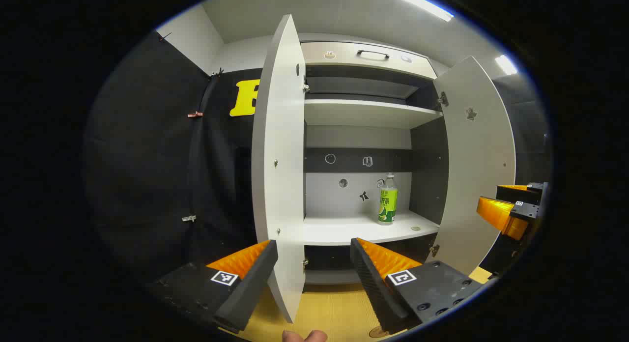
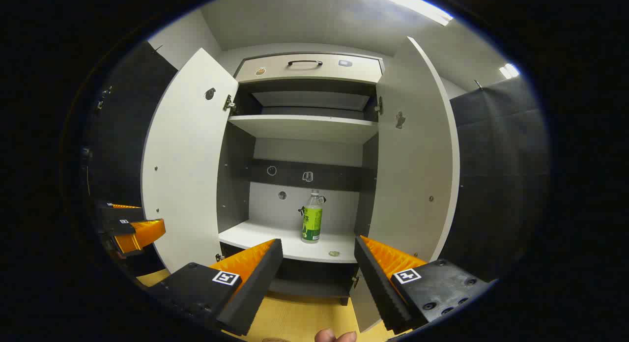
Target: Grasp the bottle in the cabinet with the left hand and place it on the coaster, then close the right door with the right hand and the left door with the left hand.
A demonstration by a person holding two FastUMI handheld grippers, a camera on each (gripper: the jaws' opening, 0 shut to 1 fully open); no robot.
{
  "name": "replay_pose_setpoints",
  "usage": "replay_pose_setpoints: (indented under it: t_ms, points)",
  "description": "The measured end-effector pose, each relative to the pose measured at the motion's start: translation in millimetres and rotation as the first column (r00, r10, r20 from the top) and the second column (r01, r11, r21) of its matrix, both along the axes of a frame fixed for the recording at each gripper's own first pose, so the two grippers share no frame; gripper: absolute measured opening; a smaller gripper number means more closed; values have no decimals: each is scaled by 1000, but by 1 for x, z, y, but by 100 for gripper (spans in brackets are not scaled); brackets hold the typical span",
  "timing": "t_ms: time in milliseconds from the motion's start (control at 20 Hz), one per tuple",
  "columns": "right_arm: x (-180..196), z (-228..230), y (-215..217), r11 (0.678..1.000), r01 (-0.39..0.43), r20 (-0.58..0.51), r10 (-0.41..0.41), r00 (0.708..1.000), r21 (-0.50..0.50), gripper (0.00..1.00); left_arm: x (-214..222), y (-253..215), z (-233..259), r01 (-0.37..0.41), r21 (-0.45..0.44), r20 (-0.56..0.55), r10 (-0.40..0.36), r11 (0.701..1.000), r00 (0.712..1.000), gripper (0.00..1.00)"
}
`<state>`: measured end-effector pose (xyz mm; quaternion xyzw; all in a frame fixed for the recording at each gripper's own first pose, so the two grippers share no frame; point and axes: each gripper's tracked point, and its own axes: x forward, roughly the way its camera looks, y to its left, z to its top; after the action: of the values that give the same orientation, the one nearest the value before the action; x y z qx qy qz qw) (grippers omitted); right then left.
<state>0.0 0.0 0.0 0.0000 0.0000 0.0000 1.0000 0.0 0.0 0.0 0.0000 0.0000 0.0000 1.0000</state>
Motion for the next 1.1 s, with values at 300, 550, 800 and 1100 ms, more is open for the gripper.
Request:
replay_pose_setpoints:
  t_ms: [300, 550, 800, 1100]
  points:
    - [-2, 2, 0, 1000, 5, 4, -5, 1000, 3, 97, -2, 2, 1, 1, 6, 7, -1, 1000, 1000, 95]
    - [-5, 5, 3, 1000, 7, 8, -7, 1000, 1, 97, -4, 4, 1, 2, 6, 8, -2, 1000, 1000, 95]
    - [-9, 10, 3, 1000, 16, 17, -16, 1000, -1, 98, -4, 5, 2, 12, 5, 12, -12, 1000, 1000, 95]
    - [-20, 22, -14, 999, 40, 31, -41, 999, 11, 97, 11, -17, 5, 62, -2, 9, -62, 998, 998, 95]
